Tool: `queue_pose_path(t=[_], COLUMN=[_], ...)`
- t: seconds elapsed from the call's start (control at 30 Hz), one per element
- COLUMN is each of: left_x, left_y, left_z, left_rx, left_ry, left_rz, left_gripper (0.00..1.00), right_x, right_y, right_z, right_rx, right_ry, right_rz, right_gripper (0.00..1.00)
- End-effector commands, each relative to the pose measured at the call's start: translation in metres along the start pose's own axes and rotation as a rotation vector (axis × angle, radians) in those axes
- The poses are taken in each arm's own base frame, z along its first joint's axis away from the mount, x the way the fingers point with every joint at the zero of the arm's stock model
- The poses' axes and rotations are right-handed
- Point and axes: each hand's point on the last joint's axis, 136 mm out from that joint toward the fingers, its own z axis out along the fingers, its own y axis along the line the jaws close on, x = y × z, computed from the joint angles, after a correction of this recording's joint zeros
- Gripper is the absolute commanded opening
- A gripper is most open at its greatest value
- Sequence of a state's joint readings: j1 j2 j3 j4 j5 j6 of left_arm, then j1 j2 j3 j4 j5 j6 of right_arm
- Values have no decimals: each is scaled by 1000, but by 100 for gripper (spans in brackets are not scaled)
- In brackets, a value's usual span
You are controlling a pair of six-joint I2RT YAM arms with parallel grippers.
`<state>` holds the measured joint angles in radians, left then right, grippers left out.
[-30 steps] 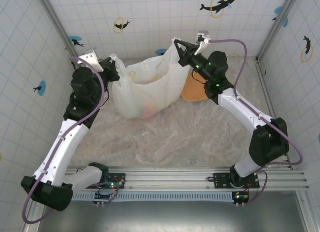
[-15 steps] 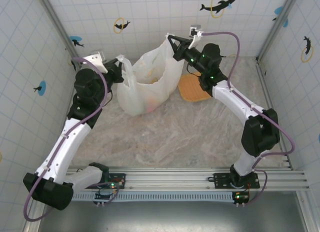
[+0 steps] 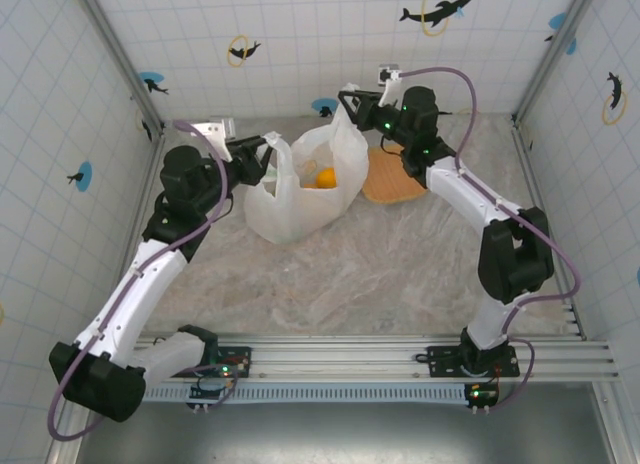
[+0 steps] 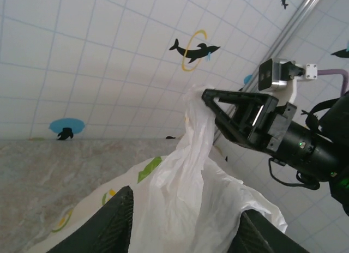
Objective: Place the fruits into the plastic bag
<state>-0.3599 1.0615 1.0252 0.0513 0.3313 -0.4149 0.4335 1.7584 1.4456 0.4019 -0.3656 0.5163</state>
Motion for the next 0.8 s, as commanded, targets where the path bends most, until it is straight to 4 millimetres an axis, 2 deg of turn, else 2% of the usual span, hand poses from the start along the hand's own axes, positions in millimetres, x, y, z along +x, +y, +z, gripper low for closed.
queue_pose_path(t=[0.0,0.07,0.13,0.27,0.5,0.63,0.77], left_x=[-1,3,7,20,42,50,53], left_y=[-15,-17,-18,-18,-5,22,64], left_z=[-15,-21,-27,-37,-43,-45,-51], left_rx=[43,47,42,35,-9,-142,-362], left_ry=[8,29,49,111,163,137,93], left_rz=[88,117,125,192,164,113,41], left_gripper=[58,69,77,88,91,92,92], right_x=[-6,-3,-1,-4,-8,8,30], right_y=[14,13,12,7,4,-5,-16], right_z=[-23,-35,-48,-77,-121,-139,-159], right_rx=[13,47,83,177,299,365,427], right_ry=[21,36,43,37,22,95,176], right_rz=[-49,-77,-105,-171,-266,-300,-329], right_gripper=[51,67,75,83,93,98,100])
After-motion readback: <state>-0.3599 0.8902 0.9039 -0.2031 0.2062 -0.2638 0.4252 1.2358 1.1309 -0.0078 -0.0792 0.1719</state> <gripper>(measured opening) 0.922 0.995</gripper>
